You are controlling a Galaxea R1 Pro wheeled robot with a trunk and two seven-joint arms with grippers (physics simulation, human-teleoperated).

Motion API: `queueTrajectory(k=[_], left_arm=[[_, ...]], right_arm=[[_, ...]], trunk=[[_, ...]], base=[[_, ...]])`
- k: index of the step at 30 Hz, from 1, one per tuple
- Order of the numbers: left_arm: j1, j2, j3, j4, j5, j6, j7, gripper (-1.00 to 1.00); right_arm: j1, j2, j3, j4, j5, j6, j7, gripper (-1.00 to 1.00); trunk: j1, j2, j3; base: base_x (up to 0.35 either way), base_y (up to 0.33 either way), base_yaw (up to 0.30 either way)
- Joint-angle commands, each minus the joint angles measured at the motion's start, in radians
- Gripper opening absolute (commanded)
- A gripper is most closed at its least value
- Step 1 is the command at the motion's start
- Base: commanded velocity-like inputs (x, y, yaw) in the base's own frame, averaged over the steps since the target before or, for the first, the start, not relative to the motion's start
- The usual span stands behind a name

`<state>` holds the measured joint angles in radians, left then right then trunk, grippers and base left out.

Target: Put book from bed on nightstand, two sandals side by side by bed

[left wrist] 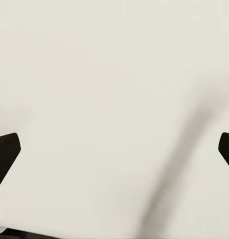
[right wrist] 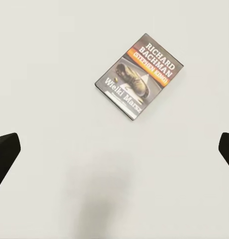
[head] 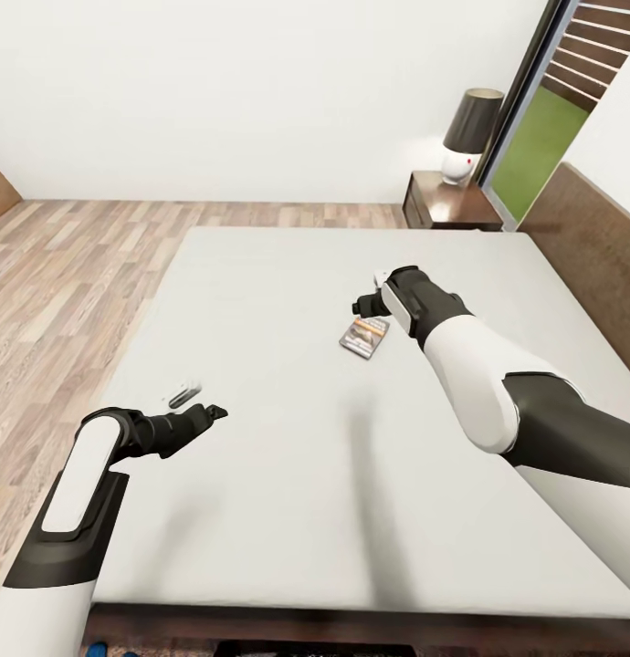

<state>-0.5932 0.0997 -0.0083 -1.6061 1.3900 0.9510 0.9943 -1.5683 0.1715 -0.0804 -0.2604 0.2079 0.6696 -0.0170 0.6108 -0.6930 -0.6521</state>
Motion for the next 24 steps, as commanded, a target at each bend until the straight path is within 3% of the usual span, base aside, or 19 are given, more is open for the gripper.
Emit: queueTrajectory(k=[1, 24], left_arm=[[-0.001, 0.002, -0.001, -0.001, 0.009, 0.002, 0.010, 1.00], [-0.002, 0.004, -0.003, 0.001, 0.004, 0.003, 0.015, 1.00]], right_arm=[[-0.001, 0.001, -0.008, -0.001, 0.007, 0.004, -0.001, 1.00], [-0.005, 0.000, -0.009, -0.007, 0.007, 0.004, -0.004, 1.00]], trunk=[[0.000, -0.001, -0.003], [0.000, -0.001, -0.038]], base=[[0.000, 0.000, 0.000], [0.000, 0.000, 0.000]])
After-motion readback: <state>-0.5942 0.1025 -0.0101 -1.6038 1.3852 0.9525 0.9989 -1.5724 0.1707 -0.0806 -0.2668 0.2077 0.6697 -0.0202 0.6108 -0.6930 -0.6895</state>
